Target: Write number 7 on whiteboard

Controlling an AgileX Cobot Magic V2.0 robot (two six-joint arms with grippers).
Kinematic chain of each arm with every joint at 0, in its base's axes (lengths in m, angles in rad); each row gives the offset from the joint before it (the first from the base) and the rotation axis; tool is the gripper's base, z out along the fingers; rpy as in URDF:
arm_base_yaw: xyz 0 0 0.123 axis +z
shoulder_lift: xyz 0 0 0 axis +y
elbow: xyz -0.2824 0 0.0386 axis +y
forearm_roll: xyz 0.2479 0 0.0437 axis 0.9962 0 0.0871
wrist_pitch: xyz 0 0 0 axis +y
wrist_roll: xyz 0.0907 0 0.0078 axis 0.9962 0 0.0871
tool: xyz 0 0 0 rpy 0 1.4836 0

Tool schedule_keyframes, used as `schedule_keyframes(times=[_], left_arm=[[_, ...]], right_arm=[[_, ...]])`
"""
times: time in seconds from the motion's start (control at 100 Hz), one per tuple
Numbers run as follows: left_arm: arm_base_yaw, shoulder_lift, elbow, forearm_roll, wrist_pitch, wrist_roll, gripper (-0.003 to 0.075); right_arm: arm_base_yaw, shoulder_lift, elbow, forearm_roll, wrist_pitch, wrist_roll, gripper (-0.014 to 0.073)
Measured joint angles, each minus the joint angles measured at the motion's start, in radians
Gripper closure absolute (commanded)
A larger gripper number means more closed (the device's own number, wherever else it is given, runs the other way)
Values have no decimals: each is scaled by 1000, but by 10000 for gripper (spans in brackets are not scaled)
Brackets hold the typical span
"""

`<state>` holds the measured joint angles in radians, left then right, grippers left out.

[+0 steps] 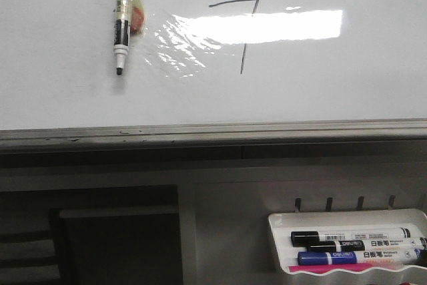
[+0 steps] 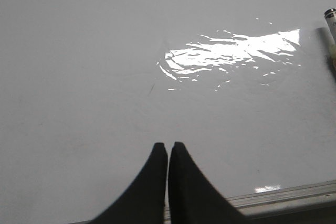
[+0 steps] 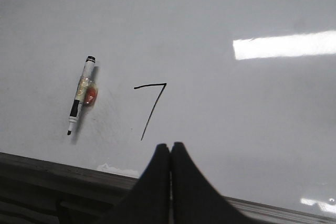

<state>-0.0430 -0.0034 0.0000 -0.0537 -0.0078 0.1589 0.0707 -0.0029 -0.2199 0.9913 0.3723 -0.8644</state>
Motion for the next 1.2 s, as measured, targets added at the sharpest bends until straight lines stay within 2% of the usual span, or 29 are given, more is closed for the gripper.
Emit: schedule_keyframes(times=[0.12,0.22,0.3,0.41,0.48,0.62,0.7,0.88,1.201], left_arm=[[0,0,0,0,0,0,741],[0,0,0,0,0,0,741],[0,0,0,0,0,0,741],[0,0,0,0,0,0,741],[0,0,0,0,0,0,741],[0,0,0,0,0,0,741],[0,0,0,0,0,0,741],[0,0,0,0,2,0,741],[0,0,0,0,8,0,741]], right_arm=[[0,0,1,-6,-14,2,657],[-2,0,1,-80,-59,17,657],[-9,0,14,-240,-119,123,657],[-42,3,52,-571,-178,390,657],[-66,2,88,-737,-202,531,657],[-84,2,179,-905,-235,651,657],[-84,-4,229,-945,-262,672,657],[-86,-7,229,-975,-279,686,657],[-86,-9,229,-980,-279,690,657]])
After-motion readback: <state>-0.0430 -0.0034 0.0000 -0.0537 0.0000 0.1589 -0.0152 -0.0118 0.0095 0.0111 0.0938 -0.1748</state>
